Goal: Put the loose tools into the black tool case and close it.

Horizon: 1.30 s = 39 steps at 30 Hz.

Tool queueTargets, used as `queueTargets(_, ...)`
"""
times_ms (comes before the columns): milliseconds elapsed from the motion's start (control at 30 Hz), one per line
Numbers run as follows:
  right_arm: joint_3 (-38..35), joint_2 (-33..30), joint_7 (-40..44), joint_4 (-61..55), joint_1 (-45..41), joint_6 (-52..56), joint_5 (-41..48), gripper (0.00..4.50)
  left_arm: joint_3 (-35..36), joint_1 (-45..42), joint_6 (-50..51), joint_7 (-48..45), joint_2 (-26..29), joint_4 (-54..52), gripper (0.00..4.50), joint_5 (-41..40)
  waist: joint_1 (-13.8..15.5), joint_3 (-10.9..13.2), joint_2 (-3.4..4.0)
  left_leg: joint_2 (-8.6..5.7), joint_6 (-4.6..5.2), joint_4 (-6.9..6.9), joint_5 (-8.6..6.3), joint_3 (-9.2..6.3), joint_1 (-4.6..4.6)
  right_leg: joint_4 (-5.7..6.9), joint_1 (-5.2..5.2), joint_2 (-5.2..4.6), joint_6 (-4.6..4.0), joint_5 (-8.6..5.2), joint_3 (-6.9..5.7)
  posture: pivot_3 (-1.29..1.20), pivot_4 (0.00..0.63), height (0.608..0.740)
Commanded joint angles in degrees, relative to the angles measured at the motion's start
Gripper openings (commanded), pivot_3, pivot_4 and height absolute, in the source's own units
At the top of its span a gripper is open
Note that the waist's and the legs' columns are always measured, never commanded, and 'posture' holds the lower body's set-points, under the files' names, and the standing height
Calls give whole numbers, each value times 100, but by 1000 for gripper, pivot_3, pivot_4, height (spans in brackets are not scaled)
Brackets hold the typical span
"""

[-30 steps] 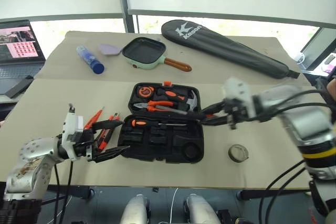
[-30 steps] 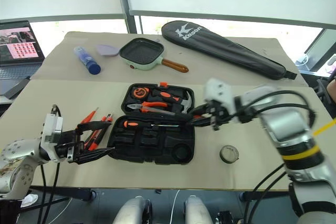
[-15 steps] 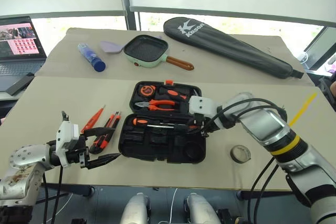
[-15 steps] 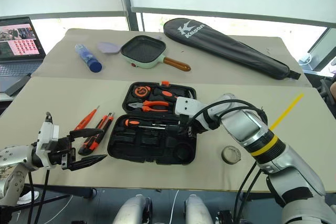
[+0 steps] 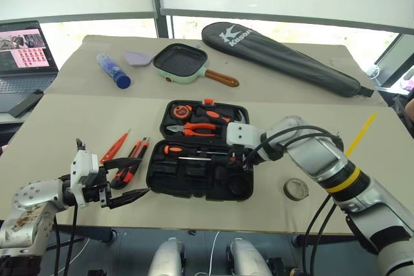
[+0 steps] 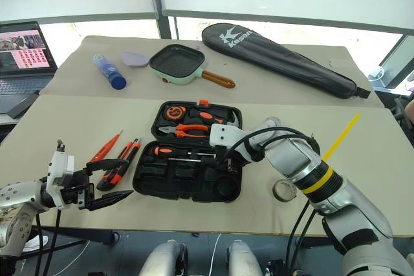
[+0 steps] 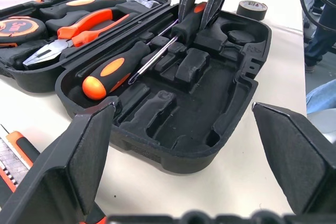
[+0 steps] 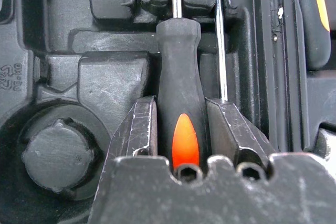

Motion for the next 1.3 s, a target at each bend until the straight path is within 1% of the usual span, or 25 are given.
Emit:
queueTargets(33,-327,-2,352,-34,-217,-246,255,2928,68,30,-85,57,-23,-152,4500,9,-4,0,0,0,0,0,0,0,1,0,0,0,0,0,0,0,150,740)
queueTargets(100,-495,-20,511,-12,-306,-315,385,2928,66,59,-87,75,-29,-171,4500,10,-12,0,0,1,0,0,0,0,1,1,-1,1,0,0,0,0,150,740)
queueTargets(200,-924,-157,992,-16,-386,-377,866,2928,51,72,-75,129,-61,-202,4500,7,-15,0,0,6,0,0,0,-1,2,3,-2,7,-2,-1,0,0,150,740)
queueTargets(267,-1094,-108,1025,58,-316,-514,1006,2928,54,60,-55,150,-71,-208,4500,-4,-12,1,-1,6,0,0,0,-3,1,3,-1,7,-2,-1,0,0,150,740)
queueTargets(300,-1159,-30,921,120,-264,-566,1023,2401,57,48,-48,152,-72,-201,4500,-8,-12,1,-1,6,0,1,0,-3,2,3,0,6,-2,-1,0,0,150,740)
queueTargets(367,-1215,148,810,184,-66,-833,1065,1840,41,20,-43,158,-80,-180,4500,2,-13,0,-2,6,0,2,0,-3,4,4,3,6,-2,-1,0,0,150,740)
queueTargets(433,-1185,366,592,278,123,-1045,985,1106,12,-16,-30,168,-86,-170,4500,8,-13,0,-2,6,0,1,0,-2,6,5,4,7,-2,-1,0,0,150,740)
queueTargets(533,-1109,676,281,569,308,-1407,779,168,-24,-72,-1,174,-75,-163,4500,10,-13,0,-2,5,0,2,0,-1,4,8,1,6,-2,-1,0,0,150,740)
queueTargets(567,-1087,729,242,655,341,-1511,724,36,-30,-83,4,177,-71,-161,4500,11,-13,0,-2,4,-1,2,1,0,4,9,1,6,-2,-1,1,0,150,740)
queueTargets(833,-877,901,146,1153,518,-1898,369,36,-20,-173,56,145,-16,-144,4500,15,-11,0,-2,3,-1,4,1,1,5,11,2,6,-2,-1,1,0,150,740)
queueTargets(1300,-460,1221,44,1367,771,-2136,-182,36,40,-96,182,215,1,-280,4500,65,-27,-8,-12,7,-1,2,1,1,22,21,10,10,-5,-2,1,0,150,740)
